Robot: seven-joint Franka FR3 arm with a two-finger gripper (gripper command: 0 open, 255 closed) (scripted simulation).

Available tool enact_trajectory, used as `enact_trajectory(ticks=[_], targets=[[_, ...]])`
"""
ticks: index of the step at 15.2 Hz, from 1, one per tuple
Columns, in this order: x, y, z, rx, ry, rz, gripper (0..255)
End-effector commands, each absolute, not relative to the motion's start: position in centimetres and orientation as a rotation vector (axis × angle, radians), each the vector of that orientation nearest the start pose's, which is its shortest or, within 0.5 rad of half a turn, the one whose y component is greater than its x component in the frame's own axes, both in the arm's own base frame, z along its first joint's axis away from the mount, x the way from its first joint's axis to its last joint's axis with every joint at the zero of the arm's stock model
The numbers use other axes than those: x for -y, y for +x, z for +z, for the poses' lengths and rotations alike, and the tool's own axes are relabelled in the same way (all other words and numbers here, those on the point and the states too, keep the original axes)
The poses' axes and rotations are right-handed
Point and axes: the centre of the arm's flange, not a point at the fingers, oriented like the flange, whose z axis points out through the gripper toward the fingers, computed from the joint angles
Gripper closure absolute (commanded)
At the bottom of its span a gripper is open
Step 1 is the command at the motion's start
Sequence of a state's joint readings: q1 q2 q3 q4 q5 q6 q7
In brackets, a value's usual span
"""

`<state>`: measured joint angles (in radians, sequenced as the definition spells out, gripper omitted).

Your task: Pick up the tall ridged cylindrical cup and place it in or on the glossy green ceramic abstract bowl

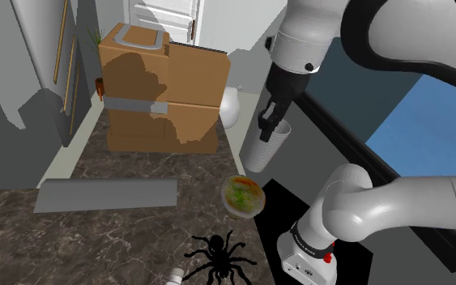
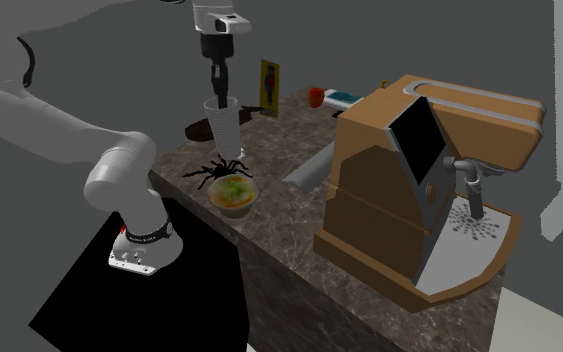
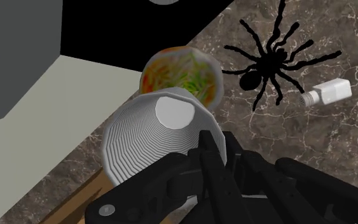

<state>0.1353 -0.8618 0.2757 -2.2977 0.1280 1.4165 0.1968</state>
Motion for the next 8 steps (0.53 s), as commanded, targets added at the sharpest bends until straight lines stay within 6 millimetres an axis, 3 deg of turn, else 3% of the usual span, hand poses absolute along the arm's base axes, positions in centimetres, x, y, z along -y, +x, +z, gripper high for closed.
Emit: enact_trajectory(ticks=[1, 8], targets=[[-15.5, 23.8, 60.3, 0.217, -3.223, 0.029, 255], [-15.5, 23.8, 56.6, 0.217, -3.223, 0.029, 255]])
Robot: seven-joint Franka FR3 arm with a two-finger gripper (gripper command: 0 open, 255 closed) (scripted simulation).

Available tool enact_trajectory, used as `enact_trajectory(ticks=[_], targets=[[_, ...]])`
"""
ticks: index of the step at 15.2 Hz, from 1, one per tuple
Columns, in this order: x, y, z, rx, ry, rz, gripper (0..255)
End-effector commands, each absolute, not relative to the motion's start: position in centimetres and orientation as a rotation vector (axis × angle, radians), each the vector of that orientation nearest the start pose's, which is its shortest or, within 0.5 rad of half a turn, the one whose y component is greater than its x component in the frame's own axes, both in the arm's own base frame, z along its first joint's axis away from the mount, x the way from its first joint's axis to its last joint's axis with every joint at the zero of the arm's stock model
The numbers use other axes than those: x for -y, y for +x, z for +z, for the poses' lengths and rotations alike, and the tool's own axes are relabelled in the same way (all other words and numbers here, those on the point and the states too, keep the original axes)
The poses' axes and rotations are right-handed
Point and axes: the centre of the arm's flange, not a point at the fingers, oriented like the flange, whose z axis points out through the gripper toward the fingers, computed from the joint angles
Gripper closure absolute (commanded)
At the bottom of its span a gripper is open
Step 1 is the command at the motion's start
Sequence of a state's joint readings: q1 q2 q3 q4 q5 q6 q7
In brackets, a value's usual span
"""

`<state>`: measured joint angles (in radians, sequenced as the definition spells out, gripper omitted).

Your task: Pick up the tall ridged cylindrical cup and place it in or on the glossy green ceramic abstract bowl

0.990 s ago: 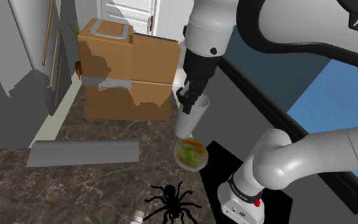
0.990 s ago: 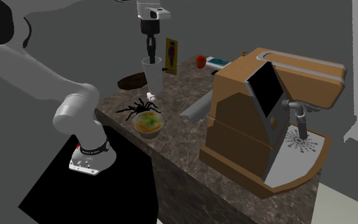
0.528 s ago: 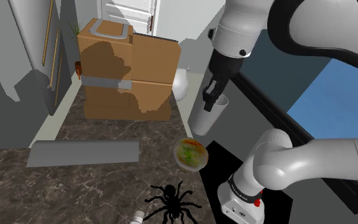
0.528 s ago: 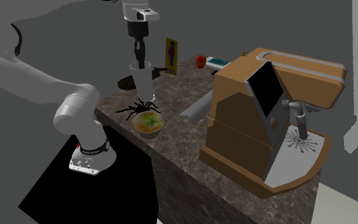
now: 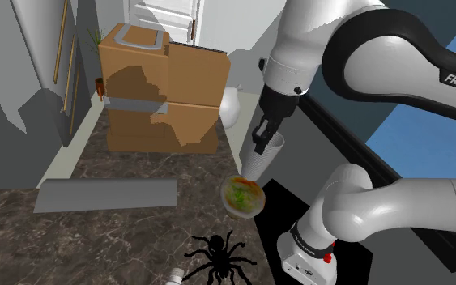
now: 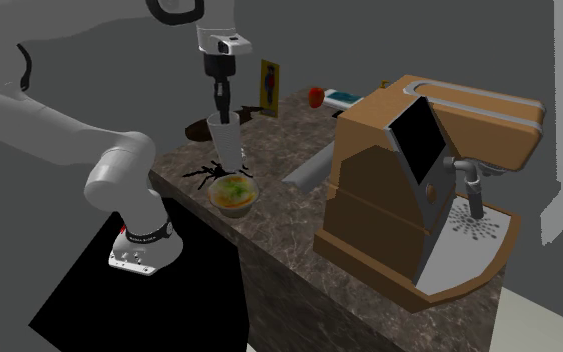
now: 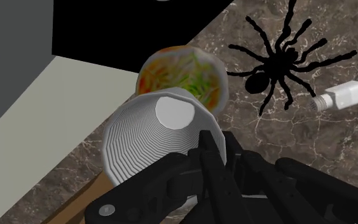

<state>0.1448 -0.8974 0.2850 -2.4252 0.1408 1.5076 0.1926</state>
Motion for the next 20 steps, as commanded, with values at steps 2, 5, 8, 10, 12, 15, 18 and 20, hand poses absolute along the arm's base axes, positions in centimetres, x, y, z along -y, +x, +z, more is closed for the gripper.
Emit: enact_trajectory(ticks=[2, 5, 8, 10, 12, 15, 18, 20], targets=[[-15.5, 23.8, 55.5, 0.217, -3.223, 0.029, 255], [-15.5, 23.8, 53.9, 0.217, -3.223, 0.029, 255], [-15.5, 23.8, 52.3, 0.217, -3.223, 0.029, 255], [-15.5, 23.8, 51.3, 0.217, -3.223, 0.029, 255], [-15.5, 23.8, 50.2, 0.217, -3.223, 0.029, 255], [-15.5, 23.8, 49.0, 0.217, -3.223, 0.029, 255], [-15.5, 23.8, 49.0, 0.217, -3.223, 0.029, 255], [-15.5, 23.8, 49.0, 0.217, -3.223, 0.029, 255]])
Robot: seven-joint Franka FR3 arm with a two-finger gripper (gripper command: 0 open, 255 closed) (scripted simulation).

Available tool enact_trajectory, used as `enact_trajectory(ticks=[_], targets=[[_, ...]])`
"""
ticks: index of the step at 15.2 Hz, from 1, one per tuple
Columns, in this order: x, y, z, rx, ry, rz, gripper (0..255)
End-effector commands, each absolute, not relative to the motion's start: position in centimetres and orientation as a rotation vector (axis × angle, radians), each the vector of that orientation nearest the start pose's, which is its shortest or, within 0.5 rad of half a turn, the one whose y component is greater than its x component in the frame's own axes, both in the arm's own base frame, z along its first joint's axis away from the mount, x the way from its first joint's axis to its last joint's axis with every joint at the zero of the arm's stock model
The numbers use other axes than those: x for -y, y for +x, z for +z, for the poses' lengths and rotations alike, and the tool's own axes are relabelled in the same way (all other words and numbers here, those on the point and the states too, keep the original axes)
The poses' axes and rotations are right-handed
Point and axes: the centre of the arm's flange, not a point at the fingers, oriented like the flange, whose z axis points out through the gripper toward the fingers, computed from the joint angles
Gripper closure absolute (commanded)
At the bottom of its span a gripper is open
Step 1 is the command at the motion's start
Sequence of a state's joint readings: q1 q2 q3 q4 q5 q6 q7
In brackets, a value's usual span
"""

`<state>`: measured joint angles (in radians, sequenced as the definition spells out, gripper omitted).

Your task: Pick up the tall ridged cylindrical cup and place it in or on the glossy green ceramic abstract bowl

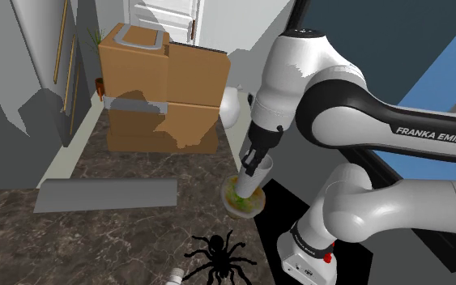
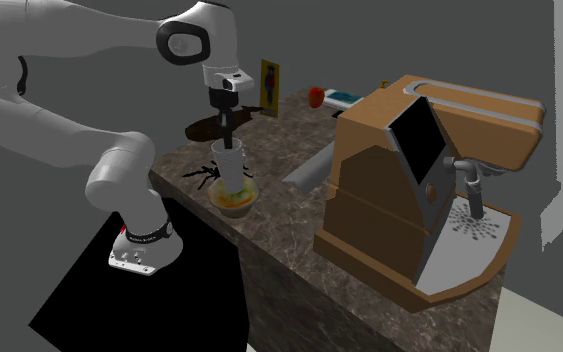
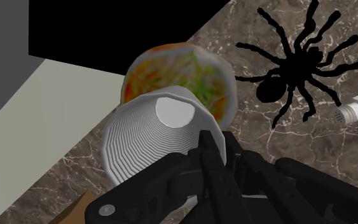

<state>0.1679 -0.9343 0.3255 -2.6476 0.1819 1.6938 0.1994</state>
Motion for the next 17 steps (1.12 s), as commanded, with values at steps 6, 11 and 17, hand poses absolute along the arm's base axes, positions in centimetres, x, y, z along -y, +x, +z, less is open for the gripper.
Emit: enact_trajectory(ticks=[6, 11, 17], targets=[[-15.5, 23.8, 49.0, 0.217, -3.223, 0.029, 0], [-15.8, 23.8, 52.9, 0.217, -3.223, 0.029, 0], [-15.9, 23.8, 53.9, 0.217, -3.223, 0.029, 0]])
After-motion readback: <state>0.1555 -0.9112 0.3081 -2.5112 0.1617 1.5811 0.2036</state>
